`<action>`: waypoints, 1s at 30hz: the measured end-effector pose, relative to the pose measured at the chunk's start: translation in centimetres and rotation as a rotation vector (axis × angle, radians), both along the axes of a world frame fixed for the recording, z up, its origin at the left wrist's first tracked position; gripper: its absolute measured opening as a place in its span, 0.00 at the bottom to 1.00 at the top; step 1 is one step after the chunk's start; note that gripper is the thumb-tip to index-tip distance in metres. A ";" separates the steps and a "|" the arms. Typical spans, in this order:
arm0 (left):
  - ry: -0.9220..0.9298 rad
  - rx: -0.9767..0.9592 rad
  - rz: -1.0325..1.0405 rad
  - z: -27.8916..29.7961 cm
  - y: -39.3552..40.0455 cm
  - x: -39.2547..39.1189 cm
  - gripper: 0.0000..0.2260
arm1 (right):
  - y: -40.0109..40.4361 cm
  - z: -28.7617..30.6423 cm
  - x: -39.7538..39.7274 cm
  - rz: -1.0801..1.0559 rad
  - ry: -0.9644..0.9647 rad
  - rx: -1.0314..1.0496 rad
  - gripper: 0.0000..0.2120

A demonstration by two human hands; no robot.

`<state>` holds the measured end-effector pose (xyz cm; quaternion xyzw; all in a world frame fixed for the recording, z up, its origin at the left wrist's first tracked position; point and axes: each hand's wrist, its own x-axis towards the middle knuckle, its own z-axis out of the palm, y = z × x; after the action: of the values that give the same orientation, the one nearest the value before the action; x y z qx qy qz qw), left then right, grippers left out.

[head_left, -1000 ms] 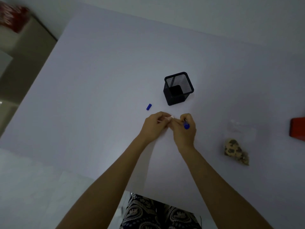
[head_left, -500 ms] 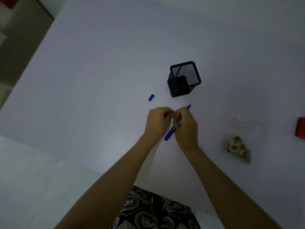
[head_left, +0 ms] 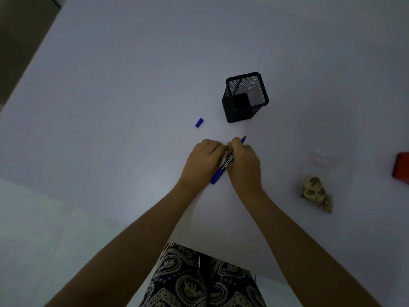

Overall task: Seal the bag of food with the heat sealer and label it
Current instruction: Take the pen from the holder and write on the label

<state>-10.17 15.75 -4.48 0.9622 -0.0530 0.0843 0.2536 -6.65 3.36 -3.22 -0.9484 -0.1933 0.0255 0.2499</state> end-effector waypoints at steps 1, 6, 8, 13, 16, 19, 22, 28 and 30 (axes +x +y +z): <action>0.003 0.035 -0.032 -0.5 0.4 -0.5 0.14 | 0.0 -0.1 0.0 -0.008 -0.009 0.002 0.06; -0.053 0.119 -0.091 -1.4 1.0 -1.9 0.14 | 0.0 1.1 1.0 -0.078 0.077 0.209 0.13; -0.045 0.140 -0.093 -1.4 0.8 -1.9 0.14 | 0.5 1.9 1.4 -0.078 0.051 0.362 0.17; -0.042 0.138 -0.087 -2.0 0.8 -1.7 0.14 | 1.6 0.6 2.3 -0.197 0.395 0.700 0.10; -0.076 0.138 -0.074 -2.3 0.8 -1.8 0.14 | 1.6 -0.4 2.3 -0.206 0.350 0.635 0.07; -0.096 0.122 -0.068 -2.6 0.8 -1.8 0.14 | 2.2 -1.3 2.4 -0.274 0.277 0.605 0.16; -0.097 0.112 -0.068 -2.6 0.8 -1.7 0.13 | 2.4 -1.7 2.4 -0.265 0.143 0.577 0.13; -0.126 0.090 -0.046 -2.3 0.7 -1.5 0.12 | 2.5 -2.4 2.6 -0.271 0.149 0.535 0.15; -0.128 0.085 -0.044 -2.4 0.7 -1.5 0.12 | 2.5 -2.5 2.6 -0.264 0.141 0.532 0.15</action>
<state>-11.62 16.43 -6.84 0.9633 -0.0936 0.1380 0.2105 -4.05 5.86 -5.70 -0.8624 -0.0503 0.0072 0.5036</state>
